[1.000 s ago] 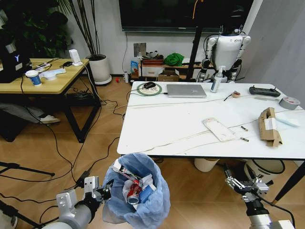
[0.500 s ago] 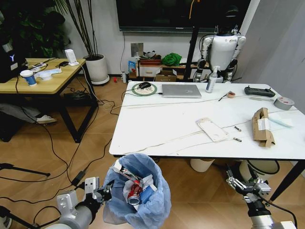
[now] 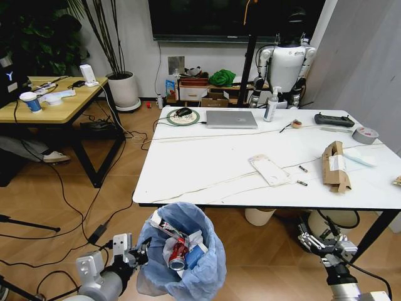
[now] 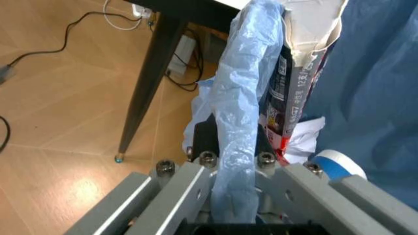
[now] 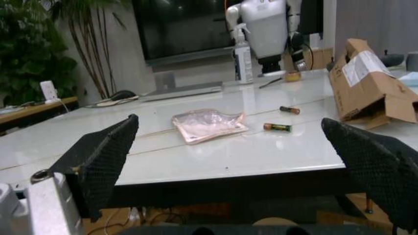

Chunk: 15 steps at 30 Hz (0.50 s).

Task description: Pick up the trash bin and place the trash from the table into it.

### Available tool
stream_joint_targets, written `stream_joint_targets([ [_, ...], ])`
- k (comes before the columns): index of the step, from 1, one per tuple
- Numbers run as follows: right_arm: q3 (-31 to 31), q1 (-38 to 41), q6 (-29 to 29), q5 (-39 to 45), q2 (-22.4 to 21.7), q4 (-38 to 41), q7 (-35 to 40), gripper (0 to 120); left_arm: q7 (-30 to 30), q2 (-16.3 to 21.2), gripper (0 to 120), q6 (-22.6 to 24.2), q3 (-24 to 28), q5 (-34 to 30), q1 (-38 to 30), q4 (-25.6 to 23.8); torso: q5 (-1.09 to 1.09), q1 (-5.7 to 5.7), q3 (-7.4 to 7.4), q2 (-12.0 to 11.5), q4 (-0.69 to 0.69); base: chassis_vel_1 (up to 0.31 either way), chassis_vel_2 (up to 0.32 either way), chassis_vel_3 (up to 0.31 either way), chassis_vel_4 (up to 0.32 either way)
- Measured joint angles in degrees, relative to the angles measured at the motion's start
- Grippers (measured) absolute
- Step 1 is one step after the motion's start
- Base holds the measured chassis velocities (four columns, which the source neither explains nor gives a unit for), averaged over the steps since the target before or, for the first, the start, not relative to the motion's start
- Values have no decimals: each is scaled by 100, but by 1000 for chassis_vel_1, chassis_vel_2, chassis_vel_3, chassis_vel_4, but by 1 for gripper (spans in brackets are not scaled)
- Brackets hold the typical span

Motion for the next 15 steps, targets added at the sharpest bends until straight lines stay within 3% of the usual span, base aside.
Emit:
stream_joint_targets([
  [15, -13, 22, -2, 6, 3, -29, -7, 100, 9, -47, 0, -11, 31, 23, -12, 33, 0, 0, 0, 0, 0, -66, -62, 65, 67],
])
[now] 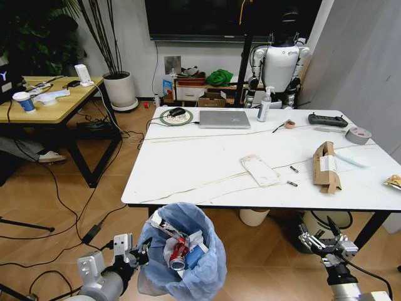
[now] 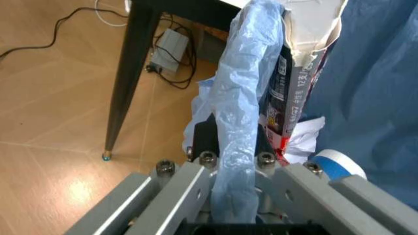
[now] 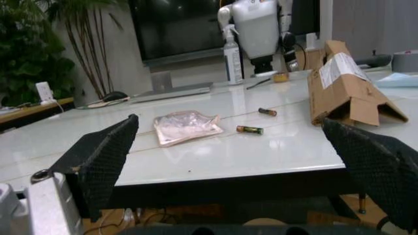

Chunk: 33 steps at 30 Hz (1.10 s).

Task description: Pick up the trash bin and place the trash from the table into it.

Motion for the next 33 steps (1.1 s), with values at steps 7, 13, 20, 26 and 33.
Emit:
stream_joint_targets([
  [7, -6, 23, 0, 2, -17, -30, -2, 100, 2, -20, 0, -3, 8, 2, -10, 18, 0, 0, 0, 0, 0, -73, -70, 50, 66],
  [13, -10, 46, 5, 3, -22, -62, -2, 100, 3, -38, 0, -4, 29, 9, -24, 27, 0, 0, 0, 0, 0, -65, -77, 80, 66],
  [20, -17, 89, -66, -71, -54, -30, 109, 100, 2, -39, 0, -4, 15, 9, -19, 32, 1, 0, 0, 0, -1, -60, -56, 44, 49],
  [26, -78, 176, -105, -401, -310, 127, -19, 100, -9, -61, 0, -4, -9, 13, 1, 33, 0, 0, 0, 0, 0, 0, 0, 0, 0],
  [33, -284, 362, -182, -1033, -1038, 260, -291, 100, -25, -154, 0, -4, -93, 81, 137, 10, 0, 0, 0, 0, -1, 0, 0, 0, 0],
])
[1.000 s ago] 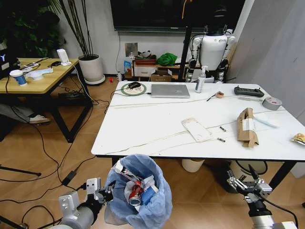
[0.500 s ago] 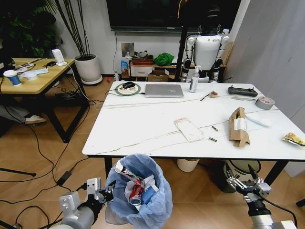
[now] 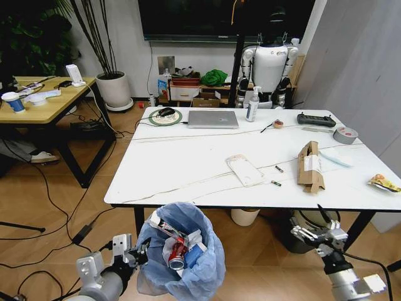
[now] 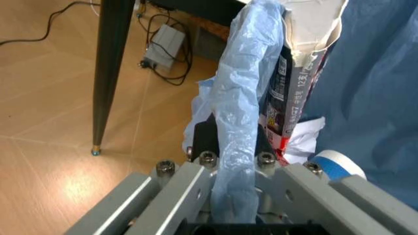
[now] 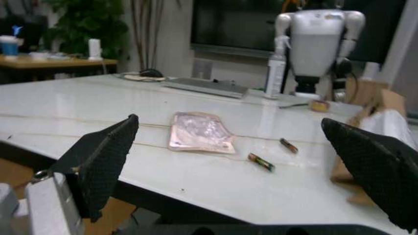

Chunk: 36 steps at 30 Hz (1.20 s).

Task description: Pick up the trash bin and place the trash from the table into it.

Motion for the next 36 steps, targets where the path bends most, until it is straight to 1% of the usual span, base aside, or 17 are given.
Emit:
stream_joint_targets([
  [1, -113, 81, 5, -176, -273, 2, 92, 100, -3, -13, 0, 0, -27, 21, 54, -19, 4, 0, 0, 0, 0, 0, 0, 0, 0],
  [2, -113, 81, 5, -176, -273, 2, 92, 100, -3, -13, 0, 0, -27, 21, 54, -19, 4, 0, 0, 0, 0, 0, 0, 0, 0],
  [3, -329, 229, 17, -401, -863, 5, 396, 100, -15, -10, 0, 0, -77, 50, 136, -51, 0, 0, 0, 0, 2, 0, 0, 0, 0],
  [4, -329, 229, 17, -401, -863, 5, 396, 100, -15, -10, 0, 0, -77, 50, 136, -51, 0, 0, 0, 0, 2, 0, 0, 0, 0],
  [7, -651, 483, 4, -634, -1546, 48, 913, 100, -27, -6, 0, 0, -138, 90, 264, -112, 2, 0, 0, 0, 1, 0, 0, 0, 0],
  [10, -988, 794, -190, -674, -2137, 164, 1285, 100, -28, -16, 0, -6, -182, 167, 406, -154, 1, 0, 0, 0, 2, 0, 0, 0, 0],
  [11, -988, 794, -190, -674, -2137, 164, 1285, 100, -28, -16, 0, -6, -182, 167, 406, -154, 1, 0, 0, 0, 2, 0, 0, 0, 0],
  [14, -1422, 1203, -483, -603, -2681, 218, 1556, 100, -26, -24, 0, -22, -236, 215, 490, -160, 0, 0, 0, 0, 0, 0, 0, 0, 0],
  [15, -1523, 1316, -557, -584, -2770, 218, 1593, 100, -26, -28, 0, -26, -246, 216, 492, -161, 1, 0, 0, 0, 1, 0, 0, 0, 0],
  [16, -1523, 1316, -557, -584, -2770, 218, 1593, 100, -26, -28, 0, -26, -246, 216, 492, -161, 1, 0, 0, 0, 1, 0, 0, 0, 0],
  [20, -2102, 1952, -955, -426, -3211, 139, 1638, 100, -31, -26, 0, -33, -293, 201, 469, -167, 1, 0, 1, 0, 2, 0, 0, 0, 0],
  [23, -2303, 2118, -1206, -624, -3331, 110, 1865, 100, -48, 21, 0, -32, -294, 135, 397, -148, -1, 0, 1, 0, 1, 0, 0, 0, 0],
  [24, -2303, 2118, -1206, -624, -3331, 110, 1865, 100, -48, 21, 0, -32, -294, 135, 397, -148, -1, 0, 1, 0, 1, 0, 0, 0, 0],
  [27, -2553, 2210, -1450, -949, -3346, -19, 2233, 100, -58, 62, 0, -27, -292, 104, 372, -92, 1, 0, 1, 0, 0, 0, 0, 0, 0],
  [29, -2651, 2307, -1581, -1066, -3282, -122, 2329, 100, -63, 72, 0, -22, -290, 81, 346, -69, 1, 0, 0, 0, 0, 0, 0, 0, 0],
  [36, -2784, 2462, -1893, -1094, -3217, -330, 2521, 100, -88, 194, 0, -5, -285, -30, 241, -4, -1, 0, 0, 1, 0, 0, 0, 0, 0],
])
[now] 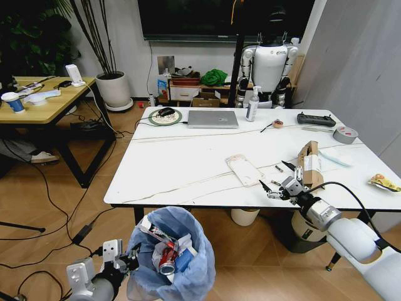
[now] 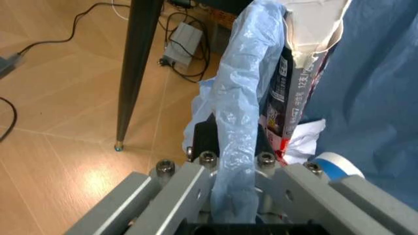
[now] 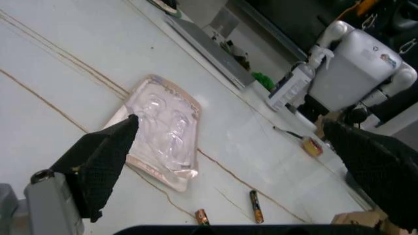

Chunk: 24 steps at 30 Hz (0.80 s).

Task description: Pick up the trash bin and place the trash from the table into it.

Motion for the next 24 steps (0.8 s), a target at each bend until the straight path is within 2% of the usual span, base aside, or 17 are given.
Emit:
stream_joint_targets([
  [8, -249, 213, -205, 380, -14, -99, 105, 100, -12, 118, 0, 21, 47, -135, -112, 55, 1, 0, 0, 0, 1, 0, 0, 0, 0],
  [15, -410, 413, -184, 1281, 64, -87, 21, 100, -7, 244, 0, 33, 66, -230, -115, 58, 1, 0, 0, 0, 0, 0, 0, 0, 0],
  [24, -729, 754, -159, 1217, 211, -172, -49, 100, -19, 465, 0, 32, -160, -281, 84, -61, 1, 0, 0, 0, 0, 0, 0, 0, 0],
])
